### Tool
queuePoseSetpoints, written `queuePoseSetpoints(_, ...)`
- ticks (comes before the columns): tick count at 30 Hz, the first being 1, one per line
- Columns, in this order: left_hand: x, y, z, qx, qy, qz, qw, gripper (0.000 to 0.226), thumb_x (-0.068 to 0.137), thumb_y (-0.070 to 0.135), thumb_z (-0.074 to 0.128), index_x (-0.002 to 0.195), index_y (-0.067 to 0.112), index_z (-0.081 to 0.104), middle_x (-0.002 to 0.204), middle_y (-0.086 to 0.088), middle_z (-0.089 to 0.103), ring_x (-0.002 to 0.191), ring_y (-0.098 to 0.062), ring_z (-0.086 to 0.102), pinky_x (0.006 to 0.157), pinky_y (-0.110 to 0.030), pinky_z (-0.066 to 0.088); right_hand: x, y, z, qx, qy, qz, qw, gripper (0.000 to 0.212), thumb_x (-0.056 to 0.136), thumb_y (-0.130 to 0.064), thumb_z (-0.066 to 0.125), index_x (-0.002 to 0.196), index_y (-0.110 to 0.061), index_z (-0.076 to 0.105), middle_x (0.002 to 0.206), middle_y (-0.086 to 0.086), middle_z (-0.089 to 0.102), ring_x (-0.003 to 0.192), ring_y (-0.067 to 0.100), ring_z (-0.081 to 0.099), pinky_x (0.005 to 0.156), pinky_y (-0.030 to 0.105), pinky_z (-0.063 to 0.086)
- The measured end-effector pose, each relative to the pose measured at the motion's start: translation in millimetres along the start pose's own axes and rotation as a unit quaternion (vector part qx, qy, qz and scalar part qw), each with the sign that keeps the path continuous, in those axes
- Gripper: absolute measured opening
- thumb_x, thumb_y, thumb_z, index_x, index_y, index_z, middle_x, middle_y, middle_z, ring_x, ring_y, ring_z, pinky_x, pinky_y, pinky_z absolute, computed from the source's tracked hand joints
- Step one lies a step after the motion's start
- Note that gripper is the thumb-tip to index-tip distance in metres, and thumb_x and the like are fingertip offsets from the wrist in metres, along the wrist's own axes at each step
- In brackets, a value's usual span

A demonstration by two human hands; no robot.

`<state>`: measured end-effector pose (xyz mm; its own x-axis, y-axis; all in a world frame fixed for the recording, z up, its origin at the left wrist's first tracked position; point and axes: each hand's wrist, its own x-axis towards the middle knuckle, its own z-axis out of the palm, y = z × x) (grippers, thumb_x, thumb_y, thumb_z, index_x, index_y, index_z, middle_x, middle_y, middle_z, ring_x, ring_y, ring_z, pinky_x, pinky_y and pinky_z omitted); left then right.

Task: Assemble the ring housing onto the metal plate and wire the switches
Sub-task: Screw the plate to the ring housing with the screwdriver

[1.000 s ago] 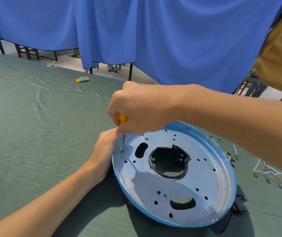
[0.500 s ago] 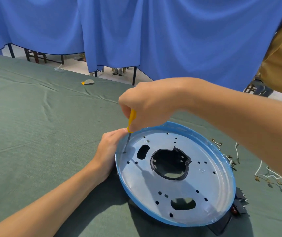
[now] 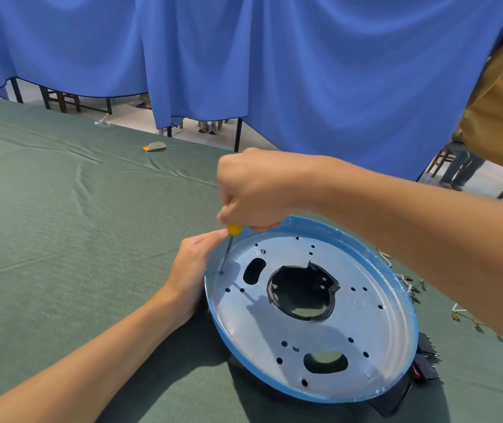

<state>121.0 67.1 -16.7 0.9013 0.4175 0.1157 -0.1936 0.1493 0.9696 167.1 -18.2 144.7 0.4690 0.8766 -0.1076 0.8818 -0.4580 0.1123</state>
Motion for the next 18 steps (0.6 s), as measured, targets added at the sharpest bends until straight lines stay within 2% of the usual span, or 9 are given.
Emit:
queuePoseSetpoints(2,0.2,0.3,-0.3,0.002,-0.006,0.003,1.000,0.042,0.096,0.018,0.053,0.061,0.021,0.075,0.059,0.001,0.067,0.052,-0.010,0.062,0.047,-0.018,0.046,-3.2,6.7,2.1,0.069,-0.018,0.067,0.995,0.038,0.090,-0.012,0.048,0.053,-0.009,0.054,0.036,-0.003,0.054,0.032,0.012,0.049,0.046,0.017,0.046)
queuePoseSetpoints(4,1.3,-0.8,-1.0,0.006,-0.003,0.003,1.000,0.041,0.096,0.018,0.053,0.063,0.022,0.076,0.061,0.001,0.068,0.054,-0.010,0.062,0.049,-0.019,0.047,-7.0,9.9,5.0,0.077,-0.025,0.090,0.993,0.040,0.093,-0.019,0.047,0.055,-0.009,0.054,0.036,-0.003,0.055,0.031,0.013,0.048,0.049,0.019,0.048)
queuePoseSetpoints(6,0.1,1.0,0.0,0.009,0.008,0.005,1.000,0.045,0.096,0.016,0.053,0.057,0.023,0.074,0.057,0.003,0.066,0.051,-0.008,0.061,0.047,-0.017,0.046,-12.7,10.0,5.1,0.062,-0.033,0.077,0.995,0.042,0.095,-0.034,0.050,0.061,-0.010,0.055,0.042,-0.002,0.060,0.039,0.014,0.055,0.047,0.018,0.043)
queuePoseSetpoints(8,-1.6,2.3,0.8,0.012,0.014,0.006,1.000,0.049,0.095,0.014,0.054,0.050,0.024,0.070,0.052,0.006,0.063,0.046,-0.005,0.057,0.045,-0.015,0.043,-19.0,9.4,1.3,0.026,-0.051,0.050,0.997,0.036,0.093,-0.042,0.055,0.084,-0.009,0.064,0.063,0.002,0.069,0.053,0.016,0.060,0.038,0.014,0.035)
queuePoseSetpoints(10,-3.0,4.4,1.8,0.014,0.012,0.001,1.000,0.046,0.094,0.015,0.055,0.051,0.022,0.070,0.054,0.003,0.063,0.047,-0.007,0.058,0.045,-0.016,0.044,-23.5,8.1,-4.7,-0.016,-0.050,0.007,0.999,0.028,0.090,-0.035,0.059,0.101,-0.009,0.065,0.084,0.007,0.069,0.055,0.014,0.051,0.029,0.014,0.027)
queuePoseSetpoints(11,-3.5,5.3,2.0,0.011,0.011,-0.001,1.000,0.045,0.094,0.016,0.055,0.052,0.021,0.070,0.055,0.002,0.064,0.048,-0.008,0.059,0.046,-0.017,0.044,-23.9,8.2,-7.1,-0.029,-0.037,-0.023,0.999,0.019,0.088,-0.031,0.062,0.095,-0.013,0.065,0.084,0.005,0.065,0.056,0.011,0.047,0.030,0.013,0.027)
queuePoseSetpoints(13,-2.8,5.3,1.5,0.003,0.009,-0.008,1.000,0.041,0.094,0.019,0.056,0.056,0.019,0.070,0.059,-0.001,0.064,0.052,-0.012,0.059,0.048,-0.018,0.045,-22.8,5.2,-10.2,-0.054,-0.005,-0.079,0.995,0.008,0.086,-0.026,0.068,0.083,-0.022,0.062,0.078,-0.004,0.062,0.064,0.007,0.050,0.041,0.012,0.037)
queuePoseSetpoints(15,-2.1,5.6,1.5,-0.001,0.014,-0.013,1.000,0.031,0.090,0.024,0.062,0.067,0.003,0.066,0.066,-0.009,0.060,0.061,-0.020,0.054,0.051,-0.023,0.044,-18.1,1.3,-10.8,-0.065,0.012,-0.109,0.992,0.003,0.086,-0.020,0.068,0.086,-0.022,0.070,0.077,-0.004,0.066,0.073,0.012,0.057,0.055,0.024,0.048)
queuePoseSetpoints(18,-2.7,6.4,1.3,-0.004,0.017,-0.017,1.000,0.042,0.079,0.029,0.061,0.075,-0.012,0.054,0.075,-0.012,0.049,0.070,-0.025,0.043,0.057,-0.029,0.039,-11.7,-4.2,-11.8,-0.080,-0.001,-0.121,0.989,0.016,0.085,-0.010,0.063,0.088,-0.020,0.076,0.074,-0.004,0.069,0.075,0.013,0.061,0.058,0.027,0.052)
